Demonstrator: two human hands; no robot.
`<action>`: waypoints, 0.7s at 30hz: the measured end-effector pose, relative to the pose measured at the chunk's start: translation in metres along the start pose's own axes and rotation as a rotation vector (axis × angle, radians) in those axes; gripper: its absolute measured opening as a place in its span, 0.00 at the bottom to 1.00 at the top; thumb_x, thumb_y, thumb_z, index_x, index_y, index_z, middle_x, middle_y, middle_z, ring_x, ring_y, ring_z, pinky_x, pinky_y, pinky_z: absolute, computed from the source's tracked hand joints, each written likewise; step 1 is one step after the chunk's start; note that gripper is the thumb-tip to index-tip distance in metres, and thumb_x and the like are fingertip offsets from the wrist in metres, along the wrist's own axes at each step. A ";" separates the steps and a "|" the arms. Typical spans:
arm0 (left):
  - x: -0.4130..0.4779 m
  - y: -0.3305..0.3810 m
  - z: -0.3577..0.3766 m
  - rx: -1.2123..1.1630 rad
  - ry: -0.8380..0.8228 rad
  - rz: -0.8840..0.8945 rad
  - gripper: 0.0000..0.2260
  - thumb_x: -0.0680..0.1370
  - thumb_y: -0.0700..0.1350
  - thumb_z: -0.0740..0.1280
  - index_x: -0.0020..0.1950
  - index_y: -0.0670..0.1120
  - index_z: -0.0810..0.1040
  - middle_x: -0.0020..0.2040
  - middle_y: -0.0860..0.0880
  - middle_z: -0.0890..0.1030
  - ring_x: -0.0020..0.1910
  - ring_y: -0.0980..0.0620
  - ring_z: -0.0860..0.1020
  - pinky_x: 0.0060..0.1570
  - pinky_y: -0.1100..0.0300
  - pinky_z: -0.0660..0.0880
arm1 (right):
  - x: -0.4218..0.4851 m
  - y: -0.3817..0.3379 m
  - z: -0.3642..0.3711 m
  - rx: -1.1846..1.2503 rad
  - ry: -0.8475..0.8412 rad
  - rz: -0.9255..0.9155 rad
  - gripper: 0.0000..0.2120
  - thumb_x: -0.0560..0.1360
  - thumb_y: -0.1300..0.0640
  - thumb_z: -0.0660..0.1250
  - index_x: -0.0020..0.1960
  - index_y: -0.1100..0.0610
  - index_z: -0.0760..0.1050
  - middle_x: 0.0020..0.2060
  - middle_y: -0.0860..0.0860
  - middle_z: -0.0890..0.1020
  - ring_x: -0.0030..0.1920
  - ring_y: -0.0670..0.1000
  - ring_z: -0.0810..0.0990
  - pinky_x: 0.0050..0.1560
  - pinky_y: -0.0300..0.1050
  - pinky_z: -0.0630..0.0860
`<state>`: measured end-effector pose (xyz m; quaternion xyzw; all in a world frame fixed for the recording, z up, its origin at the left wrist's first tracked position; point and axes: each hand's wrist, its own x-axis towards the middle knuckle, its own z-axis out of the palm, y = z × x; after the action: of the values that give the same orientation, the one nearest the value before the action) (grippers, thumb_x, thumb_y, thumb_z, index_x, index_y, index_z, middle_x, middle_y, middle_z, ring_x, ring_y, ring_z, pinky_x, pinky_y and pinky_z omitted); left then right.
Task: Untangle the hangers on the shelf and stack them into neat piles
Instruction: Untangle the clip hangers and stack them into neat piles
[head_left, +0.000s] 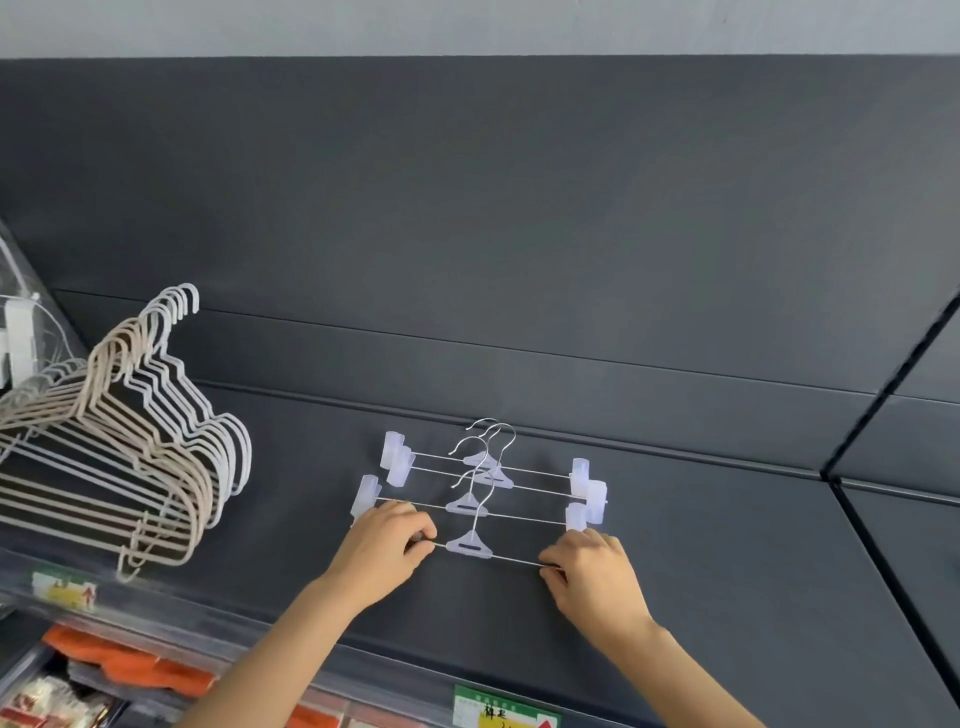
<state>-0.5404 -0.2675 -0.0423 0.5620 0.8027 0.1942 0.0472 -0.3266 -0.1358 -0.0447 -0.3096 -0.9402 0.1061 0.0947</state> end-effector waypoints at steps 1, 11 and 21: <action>0.000 0.000 -0.002 -0.024 0.014 0.001 0.06 0.77 0.46 0.64 0.50 0.48 0.80 0.47 0.54 0.79 0.50 0.56 0.75 0.50 0.66 0.70 | -0.001 0.001 -0.001 0.041 0.021 0.010 0.12 0.77 0.54 0.59 0.55 0.51 0.79 0.51 0.47 0.81 0.54 0.51 0.75 0.57 0.40 0.65; 0.035 -0.025 -0.016 -0.170 0.179 -0.480 0.17 0.77 0.44 0.64 0.66 0.46 0.70 0.65 0.45 0.72 0.61 0.45 0.72 0.51 0.51 0.72 | 0.024 0.032 -0.024 0.645 0.193 0.569 0.12 0.77 0.59 0.61 0.59 0.56 0.73 0.51 0.53 0.77 0.48 0.52 0.74 0.47 0.43 0.68; 0.052 -0.032 -0.008 -0.287 0.065 -0.484 0.16 0.76 0.40 0.64 0.63 0.47 0.73 0.49 0.44 0.81 0.48 0.43 0.76 0.48 0.53 0.74 | 0.039 0.036 -0.019 0.758 0.153 0.596 0.13 0.79 0.59 0.55 0.59 0.54 0.74 0.40 0.50 0.78 0.41 0.54 0.76 0.38 0.44 0.71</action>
<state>-0.5894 -0.2314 -0.0390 0.3350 0.8788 0.3071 0.1454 -0.3326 -0.0816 -0.0312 -0.5161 -0.6961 0.4404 0.2349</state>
